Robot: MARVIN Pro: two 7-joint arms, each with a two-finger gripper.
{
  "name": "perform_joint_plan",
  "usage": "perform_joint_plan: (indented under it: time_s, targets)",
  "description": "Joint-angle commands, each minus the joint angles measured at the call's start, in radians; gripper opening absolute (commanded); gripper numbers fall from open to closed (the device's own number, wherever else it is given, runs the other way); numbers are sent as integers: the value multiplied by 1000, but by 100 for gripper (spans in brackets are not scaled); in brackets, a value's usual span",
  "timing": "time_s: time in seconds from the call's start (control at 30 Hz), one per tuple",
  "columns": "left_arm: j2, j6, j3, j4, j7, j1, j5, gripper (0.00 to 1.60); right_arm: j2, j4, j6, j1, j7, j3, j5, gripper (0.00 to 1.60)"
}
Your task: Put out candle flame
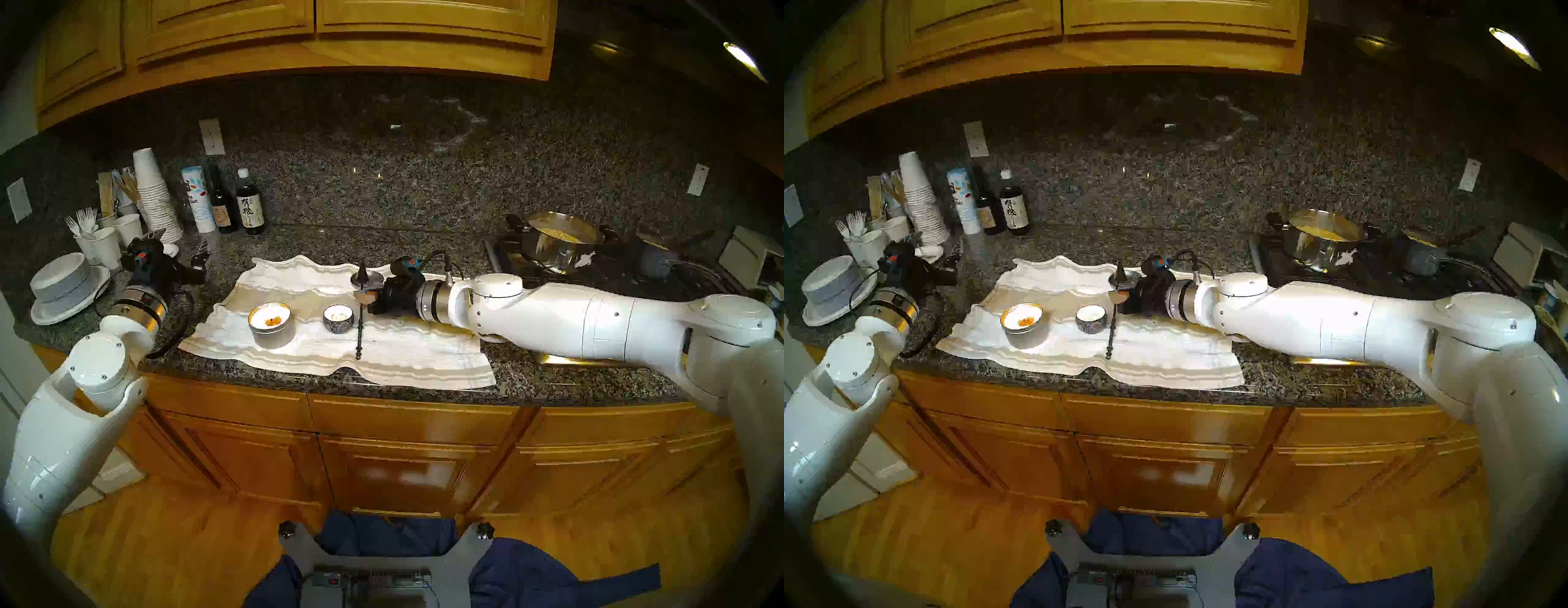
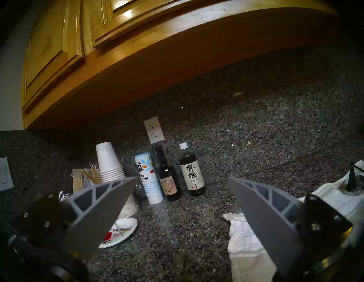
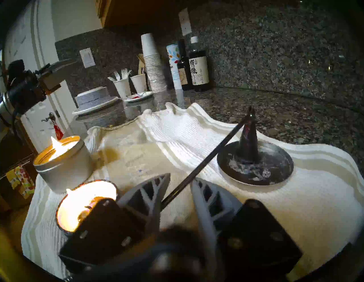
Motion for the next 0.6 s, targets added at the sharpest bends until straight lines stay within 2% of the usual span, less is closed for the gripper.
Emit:
perform_joint_plan:
  time_s: [0.0, 0.13, 0.2, 0.37, 0.43, 0.47, 0.57]
  targets:
    - [9, -17, -22, -20, -2, -22, 1, 160, 0, 4, -1, 20, -9, 12, -2, 49]
    - [9, -17, -22, -20, -1, -22, 1, 160, 0, 5, -5, 21, -12, 17, 2, 45]
    - [9, -17, -22, -20, -1, -22, 1, 160, 1, 5, -4, 22, -13, 18, 3, 35]
    - [10, -17, -22, -20, -1, -22, 1, 160, 4, 7, -11, 19, -7, 24, 15, 23]
    - [10, -17, -22, -20, -1, -22, 1, 160, 5, 7, -13, 19, -4, 25, 20, 3]
    - [10, -17, -22, -20, -1, -22, 1, 160, 6, 7, -13, 20, -3, 25, 21, 0]
    - [10, -17, -21, -20, -1, -22, 0, 160, 9, 5, -14, 23, 1, 26, 26, 0]
